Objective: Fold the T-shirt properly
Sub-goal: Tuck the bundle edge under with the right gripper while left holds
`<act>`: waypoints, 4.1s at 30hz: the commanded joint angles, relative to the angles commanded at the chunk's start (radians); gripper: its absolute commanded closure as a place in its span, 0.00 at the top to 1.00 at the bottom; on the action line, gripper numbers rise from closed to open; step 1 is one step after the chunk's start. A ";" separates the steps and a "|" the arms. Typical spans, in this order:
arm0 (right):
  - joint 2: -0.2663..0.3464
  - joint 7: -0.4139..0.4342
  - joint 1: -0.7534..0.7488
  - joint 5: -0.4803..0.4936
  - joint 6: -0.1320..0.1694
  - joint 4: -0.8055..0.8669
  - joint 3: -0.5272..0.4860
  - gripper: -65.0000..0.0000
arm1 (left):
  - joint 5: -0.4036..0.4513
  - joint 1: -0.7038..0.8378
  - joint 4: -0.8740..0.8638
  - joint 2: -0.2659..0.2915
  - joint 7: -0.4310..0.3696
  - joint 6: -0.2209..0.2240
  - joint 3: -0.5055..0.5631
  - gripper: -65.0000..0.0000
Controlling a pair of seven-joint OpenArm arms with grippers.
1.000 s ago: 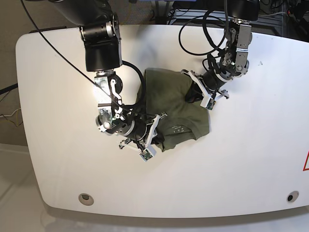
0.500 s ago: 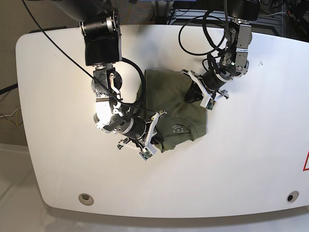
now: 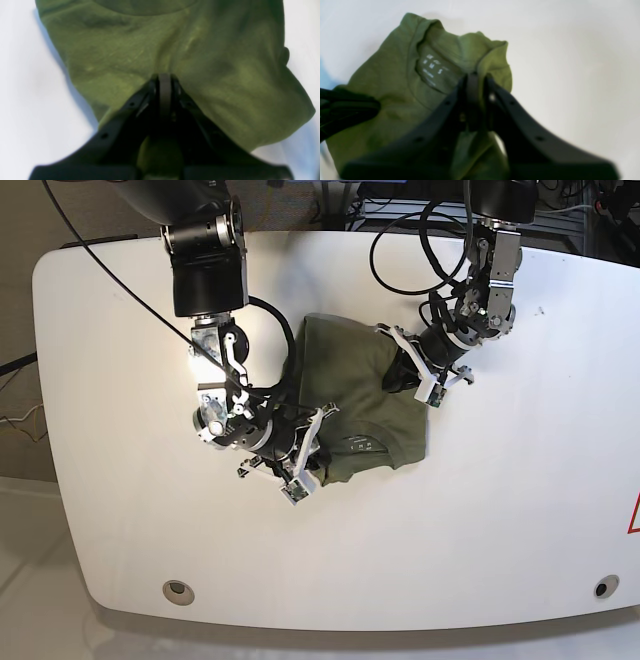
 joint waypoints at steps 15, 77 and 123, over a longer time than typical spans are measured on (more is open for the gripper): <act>-0.002 0.066 0.028 0.006 0.002 -0.117 -0.002 0.27 | -0.002 0.000 0.000 0.000 0.000 0.000 0.000 0.00; 0.023 0.198 0.101 0.000 0.005 -0.302 0.000 0.29 | -0.002 0.000 0.000 -0.002 -0.003 0.000 0.000 0.00; 0.028 0.115 -0.012 0.000 0.000 -0.029 0.003 0.00 | -0.005 -0.002 -0.032 -0.002 -0.005 0.000 -0.002 0.00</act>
